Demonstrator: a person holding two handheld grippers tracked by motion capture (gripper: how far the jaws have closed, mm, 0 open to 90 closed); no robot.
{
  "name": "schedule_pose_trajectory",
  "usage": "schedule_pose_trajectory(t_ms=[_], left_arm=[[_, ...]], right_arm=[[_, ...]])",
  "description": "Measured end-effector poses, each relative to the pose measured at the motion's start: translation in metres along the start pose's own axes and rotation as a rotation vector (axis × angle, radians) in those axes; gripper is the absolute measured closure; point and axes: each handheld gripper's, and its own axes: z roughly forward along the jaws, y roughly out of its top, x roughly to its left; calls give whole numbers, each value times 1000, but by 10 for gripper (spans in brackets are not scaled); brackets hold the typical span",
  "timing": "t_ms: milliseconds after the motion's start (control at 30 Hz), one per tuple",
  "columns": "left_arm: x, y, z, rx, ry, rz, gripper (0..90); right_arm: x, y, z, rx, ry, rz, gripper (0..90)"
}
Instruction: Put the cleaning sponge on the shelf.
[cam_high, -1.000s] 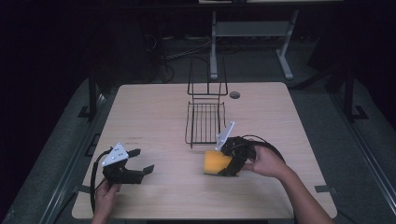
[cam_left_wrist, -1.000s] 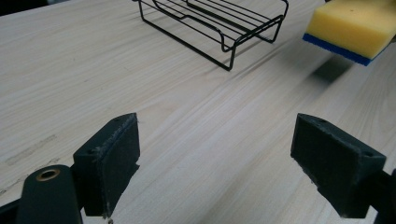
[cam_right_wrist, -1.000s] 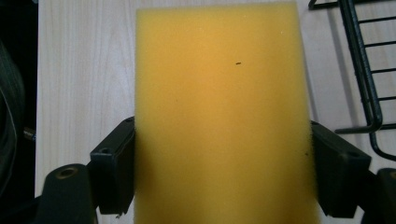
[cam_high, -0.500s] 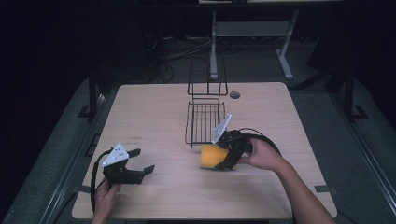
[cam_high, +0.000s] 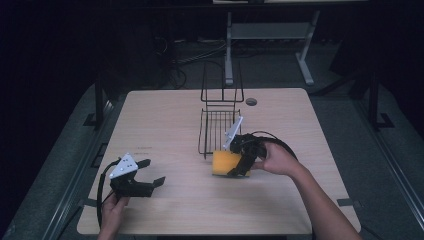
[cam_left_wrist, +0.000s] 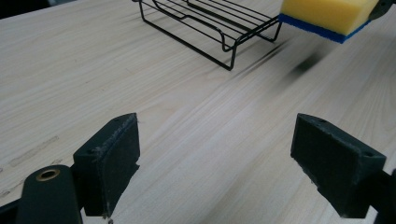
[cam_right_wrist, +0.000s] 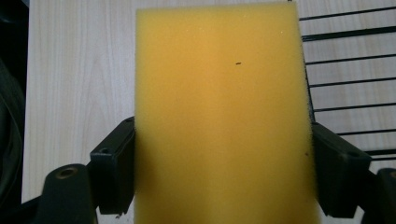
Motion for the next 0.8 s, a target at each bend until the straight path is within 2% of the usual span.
schedule_pose_trajectory(t_ms=[467, 600, 800], left_arm=[[0, 2, 4, -4, 3, 14, 151], [0, 1, 4, -2, 3, 14, 150], [0, 1, 3, -7, 4, 9, 150]], right_arm=[[-17, 9, 3, 20, 7, 5, 215], [-22, 13, 3, 18, 6, -8, 215], [-28, 15, 4, 28, 12, -2, 215]])
